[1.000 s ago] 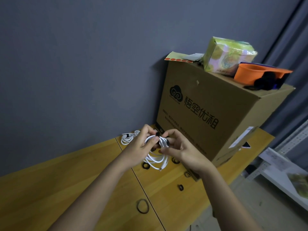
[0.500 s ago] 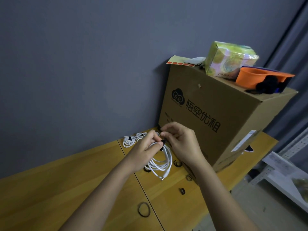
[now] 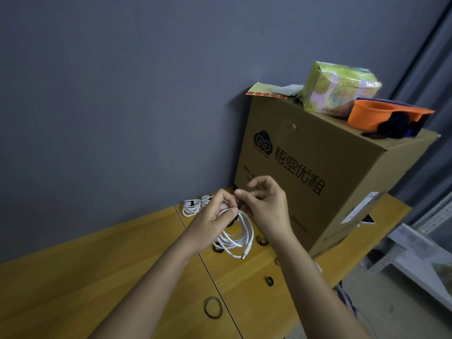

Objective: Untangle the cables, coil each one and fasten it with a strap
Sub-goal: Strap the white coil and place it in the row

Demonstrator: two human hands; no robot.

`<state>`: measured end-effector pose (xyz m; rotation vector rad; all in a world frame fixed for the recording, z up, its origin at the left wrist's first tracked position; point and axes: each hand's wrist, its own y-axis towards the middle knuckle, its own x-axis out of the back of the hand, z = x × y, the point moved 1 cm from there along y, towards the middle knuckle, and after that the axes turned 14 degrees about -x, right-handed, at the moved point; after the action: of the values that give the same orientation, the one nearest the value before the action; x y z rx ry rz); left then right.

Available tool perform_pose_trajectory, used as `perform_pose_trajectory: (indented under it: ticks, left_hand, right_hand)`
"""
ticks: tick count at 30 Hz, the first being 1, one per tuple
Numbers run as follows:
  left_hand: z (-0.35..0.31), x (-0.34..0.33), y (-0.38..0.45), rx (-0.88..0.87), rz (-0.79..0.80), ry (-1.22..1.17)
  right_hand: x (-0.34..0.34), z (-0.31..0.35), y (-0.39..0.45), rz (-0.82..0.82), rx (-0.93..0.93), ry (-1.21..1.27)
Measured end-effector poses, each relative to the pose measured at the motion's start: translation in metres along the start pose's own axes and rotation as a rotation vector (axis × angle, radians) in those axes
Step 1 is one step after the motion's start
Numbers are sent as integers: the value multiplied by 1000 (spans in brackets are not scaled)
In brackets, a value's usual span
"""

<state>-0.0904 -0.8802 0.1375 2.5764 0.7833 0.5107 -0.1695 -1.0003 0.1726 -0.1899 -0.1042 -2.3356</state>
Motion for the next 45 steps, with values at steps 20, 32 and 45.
perform_pose_trajectory:
  ticks: [20,32,45]
  left_hand:
    - [12,2,2,204,-106,-6]
    - [-1,7,9,105,-95,59]
    - [-6,12,8,-13,-83,93]
  right_hand:
    - [-11,-16,-25,-3,258,-135]
    - [-4,-19,-34,38,305,-23]
    - [-7,-30,-18,64,311,-309]
